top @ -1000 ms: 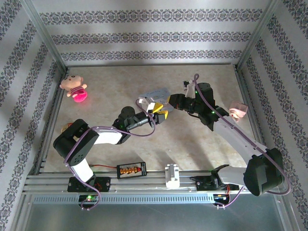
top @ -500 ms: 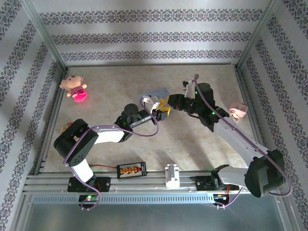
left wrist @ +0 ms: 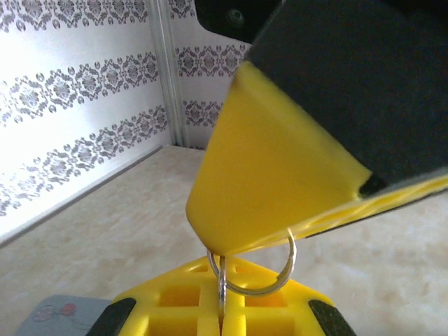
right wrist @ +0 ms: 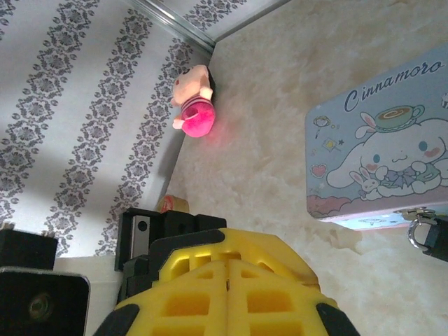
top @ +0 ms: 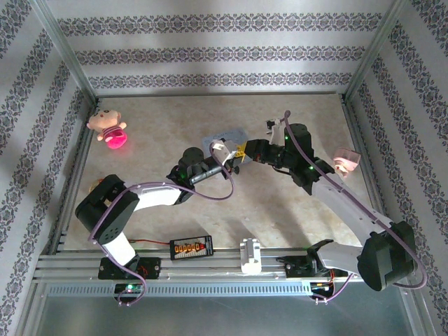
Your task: Unlock a padlock with a key
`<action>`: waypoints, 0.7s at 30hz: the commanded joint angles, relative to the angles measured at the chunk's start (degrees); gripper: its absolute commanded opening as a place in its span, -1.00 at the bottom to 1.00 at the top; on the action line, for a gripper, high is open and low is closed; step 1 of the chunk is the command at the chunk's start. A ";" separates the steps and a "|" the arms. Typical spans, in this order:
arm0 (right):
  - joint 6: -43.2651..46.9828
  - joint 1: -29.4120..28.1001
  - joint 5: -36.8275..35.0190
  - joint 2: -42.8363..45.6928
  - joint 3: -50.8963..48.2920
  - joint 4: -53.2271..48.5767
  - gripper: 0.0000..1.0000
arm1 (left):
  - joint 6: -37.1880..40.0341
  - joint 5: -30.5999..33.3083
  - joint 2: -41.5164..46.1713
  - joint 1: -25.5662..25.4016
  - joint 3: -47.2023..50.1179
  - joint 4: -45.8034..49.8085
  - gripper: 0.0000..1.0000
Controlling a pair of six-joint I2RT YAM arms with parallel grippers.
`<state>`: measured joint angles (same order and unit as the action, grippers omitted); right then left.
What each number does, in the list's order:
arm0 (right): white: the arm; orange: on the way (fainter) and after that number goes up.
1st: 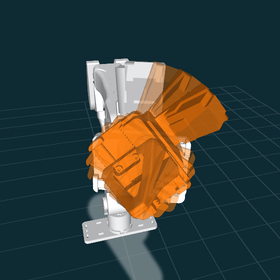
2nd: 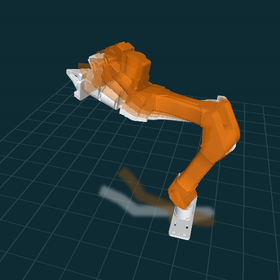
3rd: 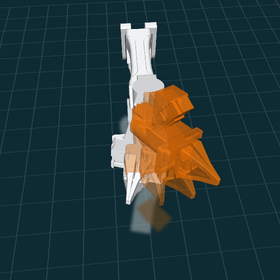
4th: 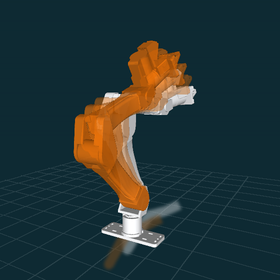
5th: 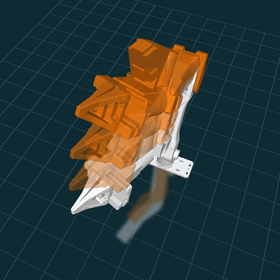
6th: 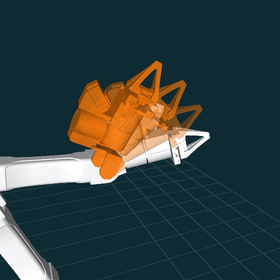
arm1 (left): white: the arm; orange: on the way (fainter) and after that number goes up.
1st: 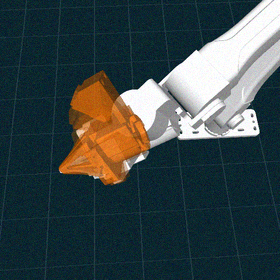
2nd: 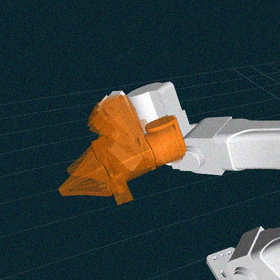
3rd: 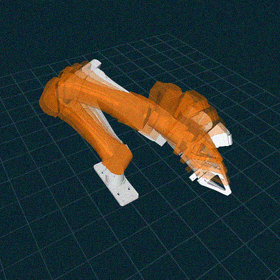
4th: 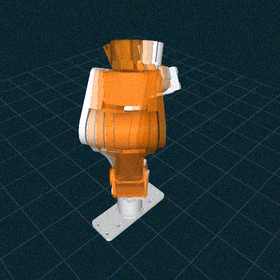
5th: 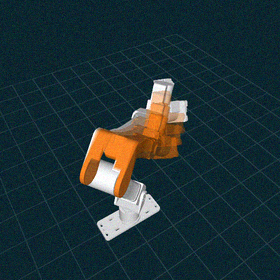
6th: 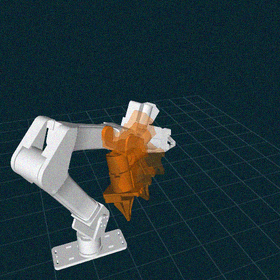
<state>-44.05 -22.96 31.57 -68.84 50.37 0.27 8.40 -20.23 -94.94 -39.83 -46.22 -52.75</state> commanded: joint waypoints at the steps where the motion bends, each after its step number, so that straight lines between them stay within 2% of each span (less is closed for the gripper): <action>1: -1.17 1.35 1.89 3.18 -0.92 0.30 -0.67 | 15.05 6.77 4.13 -1.15 -0.42 6.08 -1.00; 4: -2.62 3.01 2.59 5.22 -1.82 -0.01 -0.39 | 24.35 13.31 5.17 -2.58 1.19 4.07 -1.00; 10: -5.37 4.15 3.65 8.99 -2.82 -1.00 -0.22 | 39.17 15.96 4.55 -4.66 3.75 -1.69 -1.00; 14: -7.75 2.89 3.98 9.82 -3.21 -1.14 -0.21 | 51.95 18.47 1.83 -6.84 4.17 -6.64 -1.00; 17: -9.18 2.16 4.20 9.81 -4.40 -1.44 -0.22 | 66.96 20.97 -4.02 -8.31 4.38 -18.08 -1.00; 19: -9.73 2.04 3.88 10.04 -5.80 -1.46 -0.31 | 74.96 20.71 -8.92 -8.57 3.74 -27.07 -1.00; 21: -10.16 2.13 3.37 10.60 -7.13 -1.42 -0.37 | 80.07 20.91 -10.83 -8.77 2.22 -27.14 -1.00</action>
<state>-52.38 -20.14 34.46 -59.37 45.19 -0.69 72.64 -0.80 -103.33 -47.92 -42.68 -69.43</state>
